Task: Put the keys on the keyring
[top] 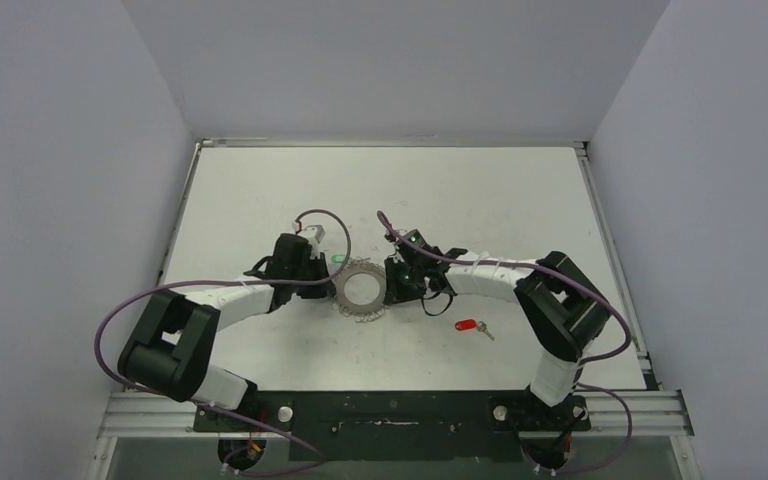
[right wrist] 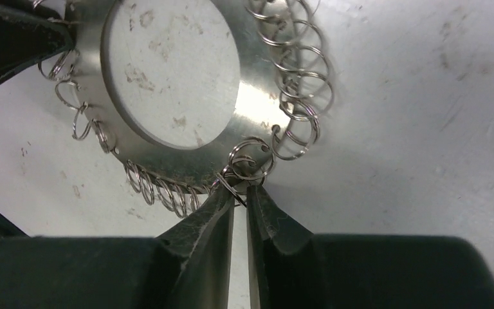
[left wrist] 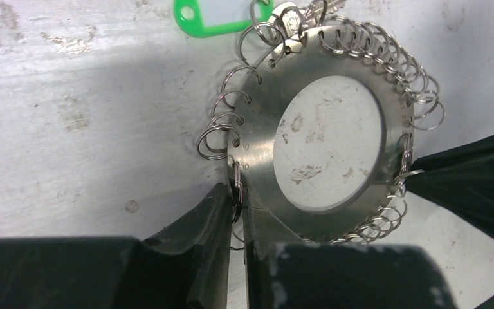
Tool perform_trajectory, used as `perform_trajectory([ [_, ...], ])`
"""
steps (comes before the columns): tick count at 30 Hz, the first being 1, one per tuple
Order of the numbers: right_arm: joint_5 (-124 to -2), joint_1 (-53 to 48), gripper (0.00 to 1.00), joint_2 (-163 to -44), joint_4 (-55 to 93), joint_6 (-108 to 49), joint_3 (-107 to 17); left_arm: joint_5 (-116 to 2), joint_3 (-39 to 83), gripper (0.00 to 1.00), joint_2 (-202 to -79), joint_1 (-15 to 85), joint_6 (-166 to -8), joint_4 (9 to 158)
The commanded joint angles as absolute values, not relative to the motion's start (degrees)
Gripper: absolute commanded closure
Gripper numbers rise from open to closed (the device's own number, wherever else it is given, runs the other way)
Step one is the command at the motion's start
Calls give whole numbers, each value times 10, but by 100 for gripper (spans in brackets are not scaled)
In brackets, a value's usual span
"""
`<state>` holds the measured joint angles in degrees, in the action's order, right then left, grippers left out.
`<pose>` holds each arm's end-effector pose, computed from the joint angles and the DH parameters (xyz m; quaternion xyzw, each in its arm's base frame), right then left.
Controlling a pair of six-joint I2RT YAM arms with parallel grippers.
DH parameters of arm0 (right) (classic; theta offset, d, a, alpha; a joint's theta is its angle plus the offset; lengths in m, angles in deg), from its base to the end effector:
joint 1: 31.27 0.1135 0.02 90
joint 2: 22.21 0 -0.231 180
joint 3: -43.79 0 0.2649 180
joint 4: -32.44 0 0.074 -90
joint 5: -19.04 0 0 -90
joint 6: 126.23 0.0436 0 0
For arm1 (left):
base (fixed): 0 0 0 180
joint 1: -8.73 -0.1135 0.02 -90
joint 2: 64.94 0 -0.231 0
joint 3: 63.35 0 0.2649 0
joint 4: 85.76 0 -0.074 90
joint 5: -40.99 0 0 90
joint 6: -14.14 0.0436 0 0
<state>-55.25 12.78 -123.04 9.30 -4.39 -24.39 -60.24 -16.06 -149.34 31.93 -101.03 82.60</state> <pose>0.2445 0.2530 0.1016 -0.1407 0.9372 0.2822 0.1495 0.2593 -0.1204 0.0958 0.0184 0.9319 -0.2272 0.2823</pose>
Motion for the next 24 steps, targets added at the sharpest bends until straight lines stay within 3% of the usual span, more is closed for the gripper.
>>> perform_trajectory([
  [1,-578,113,88,-1262,93,-65,-290,-616,-188,94,-1462,350,-1030,837],
  [6,-650,107,85,-1261,24,-116,-325,-573,-219,98,-1434,395,-1070,823],
  [10,-695,107,71,-1235,-11,-143,-332,-541,-240,98,-1391,428,-1111,825],
  [13,-708,110,62,-1208,-28,-150,-328,-509,-242,88,-1358,442,-1122,803],
  [17,-739,127,57,-1170,-47,-149,-322,-468,-246,68,-1307,444,-1121,772],
  [24,-741,195,55,-1128,-36,-98,-307,-421,-283,58,-1198,449,-1109,778],
])
